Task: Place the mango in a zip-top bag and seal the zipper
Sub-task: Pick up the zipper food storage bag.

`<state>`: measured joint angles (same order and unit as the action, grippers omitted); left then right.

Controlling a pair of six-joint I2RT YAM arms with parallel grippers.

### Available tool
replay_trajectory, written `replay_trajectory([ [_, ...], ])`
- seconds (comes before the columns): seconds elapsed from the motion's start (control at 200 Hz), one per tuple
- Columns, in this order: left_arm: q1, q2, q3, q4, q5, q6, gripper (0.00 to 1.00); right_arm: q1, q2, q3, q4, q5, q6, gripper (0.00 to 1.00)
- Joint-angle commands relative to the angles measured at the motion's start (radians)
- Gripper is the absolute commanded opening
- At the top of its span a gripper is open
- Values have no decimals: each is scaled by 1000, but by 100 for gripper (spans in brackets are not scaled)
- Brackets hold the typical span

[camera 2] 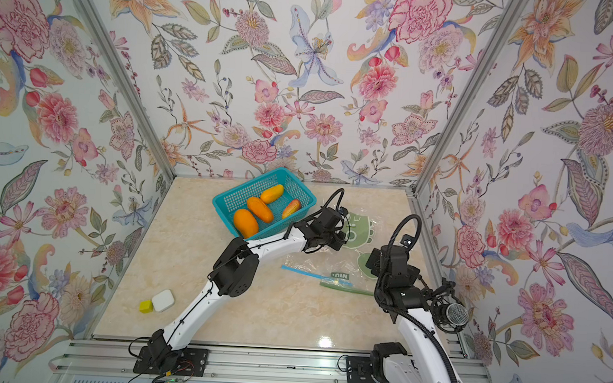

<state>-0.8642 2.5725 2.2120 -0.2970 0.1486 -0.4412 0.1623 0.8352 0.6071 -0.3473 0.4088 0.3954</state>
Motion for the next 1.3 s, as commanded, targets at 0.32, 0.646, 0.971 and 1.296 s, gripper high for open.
replay_trajectory([
  [0.32, 58, -400, -131, -45, -155, -191, 0, -61, -1, 77, 53, -415, 148, 100],
  [0.646, 147, -582, -212, 52, -188, -411, 0, -101, 71, -149, 669, -841, 474, 100],
  [0.971, 216, -682, -291, 209, -126, -675, 0, 60, 219, -186, 922, -746, 487, 99],
  [1.296, 240, -758, -329, 311, -105, -746, 0, 146, 520, -156, 1366, -746, 634, 85],
])
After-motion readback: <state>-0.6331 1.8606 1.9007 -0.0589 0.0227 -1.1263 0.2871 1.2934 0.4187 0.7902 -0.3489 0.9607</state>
